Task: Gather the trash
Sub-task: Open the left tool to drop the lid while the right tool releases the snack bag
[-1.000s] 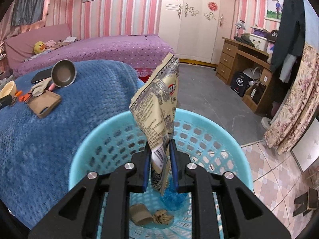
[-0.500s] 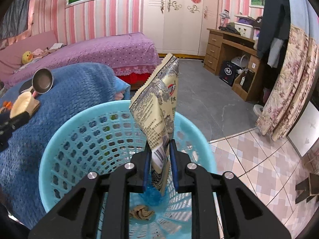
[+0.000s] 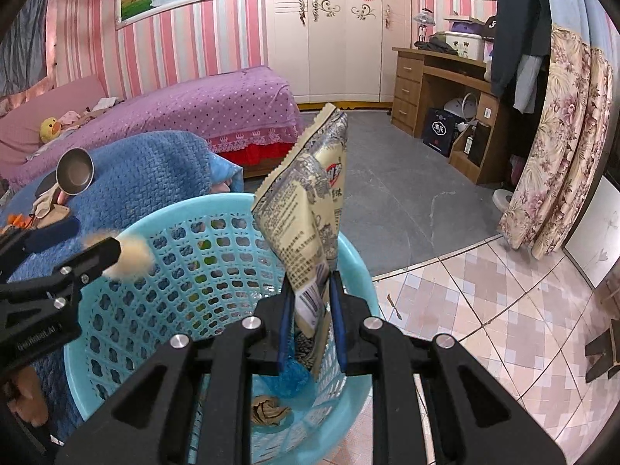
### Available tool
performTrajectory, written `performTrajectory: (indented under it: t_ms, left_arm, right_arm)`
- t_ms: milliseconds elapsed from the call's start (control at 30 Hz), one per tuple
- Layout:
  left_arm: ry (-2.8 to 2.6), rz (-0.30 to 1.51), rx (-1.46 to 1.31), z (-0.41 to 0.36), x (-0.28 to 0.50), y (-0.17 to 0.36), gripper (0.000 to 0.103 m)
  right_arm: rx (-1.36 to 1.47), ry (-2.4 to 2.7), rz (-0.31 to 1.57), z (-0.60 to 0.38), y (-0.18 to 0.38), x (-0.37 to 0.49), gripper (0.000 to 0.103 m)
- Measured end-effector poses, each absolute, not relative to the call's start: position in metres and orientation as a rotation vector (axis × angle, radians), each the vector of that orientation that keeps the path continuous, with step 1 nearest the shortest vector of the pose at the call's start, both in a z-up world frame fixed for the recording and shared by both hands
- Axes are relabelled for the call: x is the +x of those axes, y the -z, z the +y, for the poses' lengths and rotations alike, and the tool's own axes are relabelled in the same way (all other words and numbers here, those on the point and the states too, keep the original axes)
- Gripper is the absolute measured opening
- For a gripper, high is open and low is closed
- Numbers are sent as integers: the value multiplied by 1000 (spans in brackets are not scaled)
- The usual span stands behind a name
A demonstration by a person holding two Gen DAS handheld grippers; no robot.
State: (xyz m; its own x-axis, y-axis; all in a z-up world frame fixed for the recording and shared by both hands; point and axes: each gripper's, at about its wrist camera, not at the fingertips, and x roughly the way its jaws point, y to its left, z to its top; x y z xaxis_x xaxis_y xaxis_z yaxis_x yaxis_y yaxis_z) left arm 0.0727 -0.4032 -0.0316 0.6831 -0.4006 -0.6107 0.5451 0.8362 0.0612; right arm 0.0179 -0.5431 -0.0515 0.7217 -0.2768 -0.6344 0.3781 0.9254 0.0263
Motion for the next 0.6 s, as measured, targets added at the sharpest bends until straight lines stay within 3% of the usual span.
performTrajectory:
  t_ms: [167,600]
  left_arm:
    - [469,610,212,-379,87,23,92]
    - [348,601,171,-312,103,12,97]
  right_arm:
    - [148,355,676,-538,52,19,18]
    - [122,348,699,-519,52,28,22]
